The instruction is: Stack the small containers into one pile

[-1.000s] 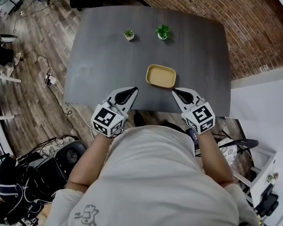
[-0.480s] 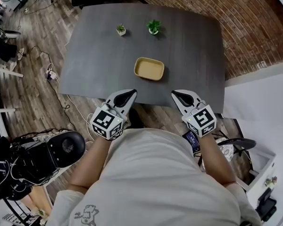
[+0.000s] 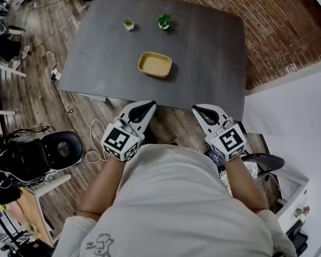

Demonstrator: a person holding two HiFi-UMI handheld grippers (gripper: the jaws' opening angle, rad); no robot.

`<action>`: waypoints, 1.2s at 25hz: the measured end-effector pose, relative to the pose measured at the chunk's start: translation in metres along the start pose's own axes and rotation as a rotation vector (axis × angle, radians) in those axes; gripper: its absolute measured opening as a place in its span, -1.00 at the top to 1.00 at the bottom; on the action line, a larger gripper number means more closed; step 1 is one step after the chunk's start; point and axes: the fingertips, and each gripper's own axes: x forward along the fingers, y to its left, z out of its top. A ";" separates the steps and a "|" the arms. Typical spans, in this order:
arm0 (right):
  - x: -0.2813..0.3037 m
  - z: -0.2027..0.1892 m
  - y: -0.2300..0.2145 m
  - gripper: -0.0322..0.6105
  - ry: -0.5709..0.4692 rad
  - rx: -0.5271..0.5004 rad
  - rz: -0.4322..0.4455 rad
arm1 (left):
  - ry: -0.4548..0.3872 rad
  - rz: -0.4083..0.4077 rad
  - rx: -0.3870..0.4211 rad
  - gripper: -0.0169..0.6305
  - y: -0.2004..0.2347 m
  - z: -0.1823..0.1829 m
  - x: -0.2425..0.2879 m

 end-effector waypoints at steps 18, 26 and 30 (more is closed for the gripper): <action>-0.085 -0.003 0.066 0.88 -0.100 -0.017 0.046 | -0.039 0.077 0.062 0.91 -0.105 0.011 -0.061; -0.088 0.008 0.085 0.88 -0.123 -0.040 0.062 | -0.065 0.097 0.060 0.91 -0.107 0.014 -0.075; -0.091 0.007 0.092 0.88 -0.116 -0.044 0.063 | -0.078 0.089 0.063 0.91 -0.113 0.016 -0.077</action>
